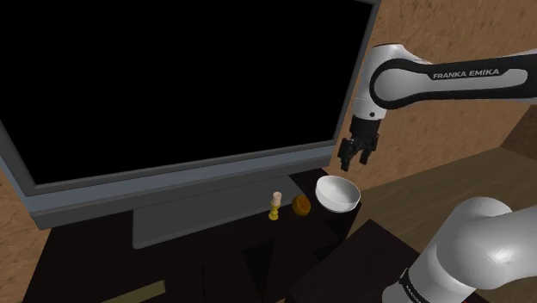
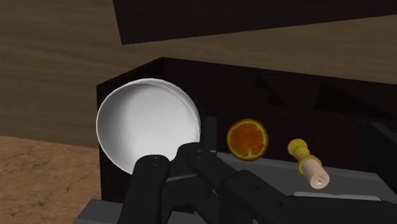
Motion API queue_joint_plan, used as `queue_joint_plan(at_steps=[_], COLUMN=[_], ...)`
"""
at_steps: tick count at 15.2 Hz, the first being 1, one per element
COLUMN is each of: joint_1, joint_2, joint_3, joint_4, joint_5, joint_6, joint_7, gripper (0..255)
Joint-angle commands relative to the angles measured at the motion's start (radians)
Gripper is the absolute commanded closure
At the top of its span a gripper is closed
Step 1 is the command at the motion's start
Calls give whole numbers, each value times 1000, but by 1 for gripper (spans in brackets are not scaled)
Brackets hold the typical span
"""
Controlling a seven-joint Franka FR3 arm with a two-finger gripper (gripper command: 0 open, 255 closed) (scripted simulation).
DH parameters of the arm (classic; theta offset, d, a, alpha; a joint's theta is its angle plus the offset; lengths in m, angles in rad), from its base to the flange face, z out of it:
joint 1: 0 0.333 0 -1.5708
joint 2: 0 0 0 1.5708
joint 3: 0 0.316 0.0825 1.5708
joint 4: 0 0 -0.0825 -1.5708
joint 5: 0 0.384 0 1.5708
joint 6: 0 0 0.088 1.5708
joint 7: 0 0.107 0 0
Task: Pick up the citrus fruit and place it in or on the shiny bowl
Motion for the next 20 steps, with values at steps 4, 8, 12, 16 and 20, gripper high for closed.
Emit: queue_joint_plan(at_steps=[4,8,12,16,20], joint_1=[9,23,47,83,114], joint_2=[106,234,392,570,756], joint_3=[-28,-51,-75,-99,-100], joint_4=[-88,-122,-124,-94,-29], joint_5=[-2,7,37,109,260], joint_6=[254,460,663,851,1007], joint_7=[-42,-80,-131,-210,-348], gripper=[0,0,0,0,0])
